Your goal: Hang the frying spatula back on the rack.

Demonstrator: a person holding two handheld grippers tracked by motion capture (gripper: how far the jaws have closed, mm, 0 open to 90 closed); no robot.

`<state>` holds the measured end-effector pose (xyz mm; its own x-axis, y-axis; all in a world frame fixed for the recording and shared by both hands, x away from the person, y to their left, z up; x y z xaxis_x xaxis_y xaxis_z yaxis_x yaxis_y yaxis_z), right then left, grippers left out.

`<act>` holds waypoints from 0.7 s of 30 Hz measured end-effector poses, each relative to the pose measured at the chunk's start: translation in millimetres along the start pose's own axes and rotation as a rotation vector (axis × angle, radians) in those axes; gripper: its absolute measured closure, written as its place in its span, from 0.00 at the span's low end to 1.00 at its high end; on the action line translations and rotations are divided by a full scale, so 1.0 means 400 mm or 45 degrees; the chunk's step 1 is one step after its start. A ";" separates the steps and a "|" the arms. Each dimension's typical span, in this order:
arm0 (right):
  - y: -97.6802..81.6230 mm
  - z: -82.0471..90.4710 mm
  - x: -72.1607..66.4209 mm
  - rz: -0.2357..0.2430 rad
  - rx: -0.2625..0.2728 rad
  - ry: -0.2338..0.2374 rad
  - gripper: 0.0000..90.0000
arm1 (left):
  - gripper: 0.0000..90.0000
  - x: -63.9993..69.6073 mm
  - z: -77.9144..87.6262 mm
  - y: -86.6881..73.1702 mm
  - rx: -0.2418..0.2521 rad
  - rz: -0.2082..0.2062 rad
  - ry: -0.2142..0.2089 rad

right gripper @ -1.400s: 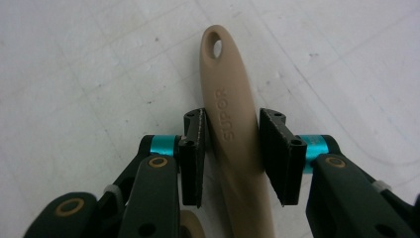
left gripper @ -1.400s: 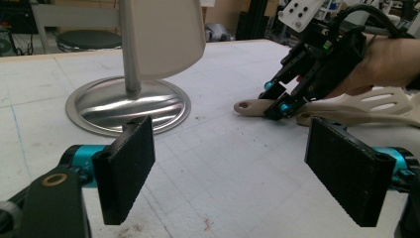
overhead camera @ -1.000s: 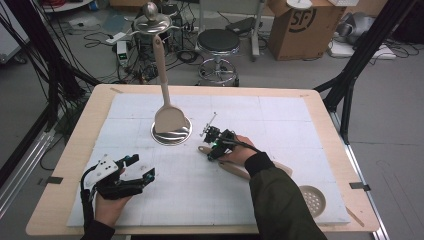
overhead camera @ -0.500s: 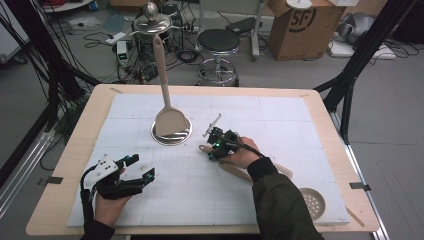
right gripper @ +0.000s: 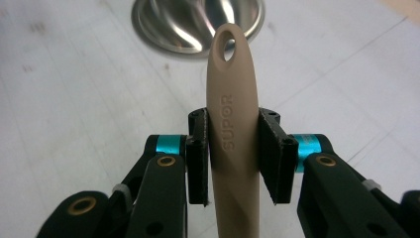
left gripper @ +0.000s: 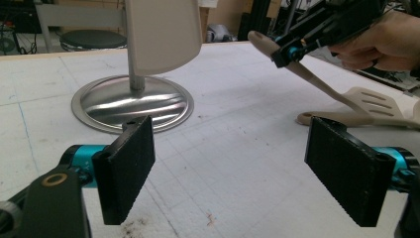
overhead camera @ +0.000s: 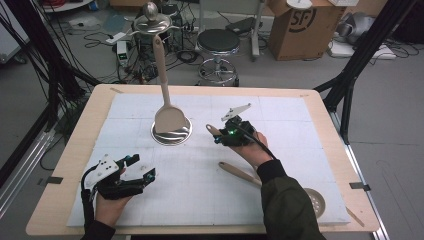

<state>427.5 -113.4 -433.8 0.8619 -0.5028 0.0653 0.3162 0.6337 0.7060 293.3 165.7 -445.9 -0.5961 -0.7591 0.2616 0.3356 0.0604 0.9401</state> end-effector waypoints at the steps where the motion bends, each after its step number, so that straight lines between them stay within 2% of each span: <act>1: 0.001 0.006 0.003 -0.004 0.015 -0.015 0.76 | 0.22 0.000 0.000 0.000 0.000 0.000 -0.001; 3: 0.001 0.014 0.008 0.008 0.042 -0.036 0.76 | 0.22 0.000 0.000 0.000 0.000 -0.002 -0.003; 4: 0.003 0.019 0.008 0.001 0.064 -0.040 0.76 | 0.22 0.001 0.000 0.001 0.001 -0.001 -0.005; 12: 0.037 0.056 0.010 0.053 0.237 -0.098 0.76 | 0.22 0.002 -0.001 0.000 0.000 0.003 -0.007; 14: 0.041 0.064 0.012 0.043 0.262 -0.105 0.76 | 0.22 0.002 -0.001 0.001 0.000 0.002 -0.007; 17: 0.051 0.080 0.013 0.035 0.315 -0.111 0.76 | 0.22 0.001 -0.001 0.001 0.001 -0.002 -0.005; 21: 0.071 0.106 0.010 0.022 0.411 -0.086 0.76 | 0.22 0.002 -0.002 0.001 -0.001 0.000 -0.007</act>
<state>423.2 -122.3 -383.6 0.8344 -0.5383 0.1180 0.1508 0.4289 0.8907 293.6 164.4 -445.7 -0.6003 -0.7553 0.2629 0.3360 0.0600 0.9399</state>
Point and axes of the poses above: each handheld gripper's, and its own axes: z roughly backward along the jaws, y roughly out of its top, x roughly to its right, the point moved 7 cm from there along -z, roughly forward along the jaws, and after that the axes turned 6 degrees about z, right-handed, at the moved point
